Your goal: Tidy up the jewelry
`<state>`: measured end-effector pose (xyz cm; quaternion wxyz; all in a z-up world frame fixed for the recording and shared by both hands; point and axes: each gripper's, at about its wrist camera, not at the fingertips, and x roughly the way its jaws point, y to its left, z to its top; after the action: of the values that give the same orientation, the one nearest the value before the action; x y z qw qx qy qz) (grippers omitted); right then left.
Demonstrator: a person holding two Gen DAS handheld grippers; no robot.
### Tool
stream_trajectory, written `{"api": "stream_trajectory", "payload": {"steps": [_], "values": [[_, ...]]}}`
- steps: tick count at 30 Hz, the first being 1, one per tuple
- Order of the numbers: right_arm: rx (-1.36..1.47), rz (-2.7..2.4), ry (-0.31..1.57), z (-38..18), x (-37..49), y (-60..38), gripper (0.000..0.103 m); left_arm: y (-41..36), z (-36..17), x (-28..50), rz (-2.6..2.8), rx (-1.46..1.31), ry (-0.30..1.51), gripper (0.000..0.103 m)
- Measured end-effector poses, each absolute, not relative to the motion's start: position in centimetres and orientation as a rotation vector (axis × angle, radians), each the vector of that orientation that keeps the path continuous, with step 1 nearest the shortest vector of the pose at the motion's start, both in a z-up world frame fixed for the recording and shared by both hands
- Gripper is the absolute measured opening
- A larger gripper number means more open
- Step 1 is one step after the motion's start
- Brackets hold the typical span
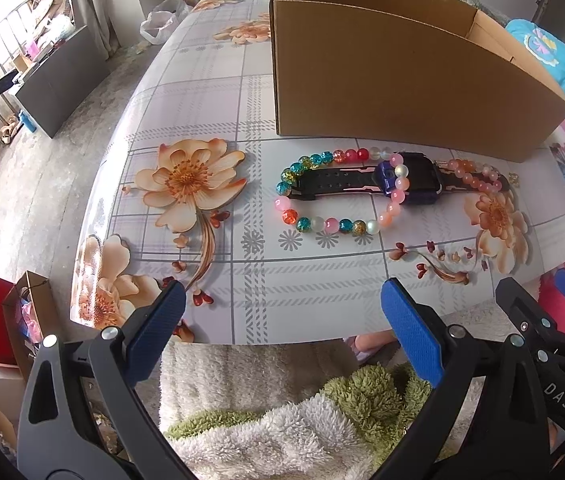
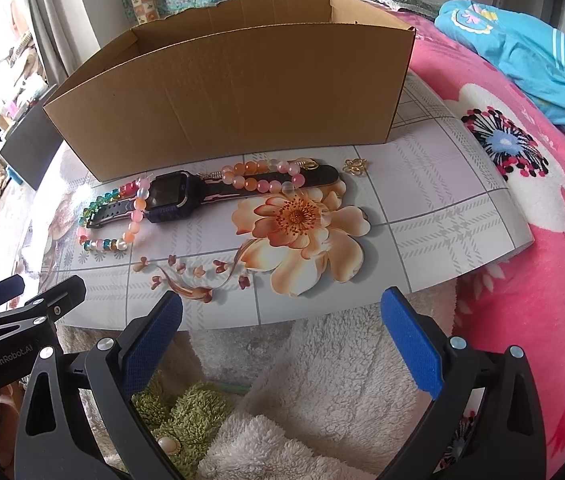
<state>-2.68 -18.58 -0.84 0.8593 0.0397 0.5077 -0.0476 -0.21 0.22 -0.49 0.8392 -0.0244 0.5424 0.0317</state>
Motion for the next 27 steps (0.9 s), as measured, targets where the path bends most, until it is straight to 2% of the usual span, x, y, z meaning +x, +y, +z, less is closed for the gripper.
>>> {"api": "stream_trajectory", "payload": {"steps": [27], "values": [[0.076,-0.1,1.063,-0.86,-2.57,-18.46,0.097,0.21,-0.34,-0.12,0.091,-0.032,1.151,0.095]]}}
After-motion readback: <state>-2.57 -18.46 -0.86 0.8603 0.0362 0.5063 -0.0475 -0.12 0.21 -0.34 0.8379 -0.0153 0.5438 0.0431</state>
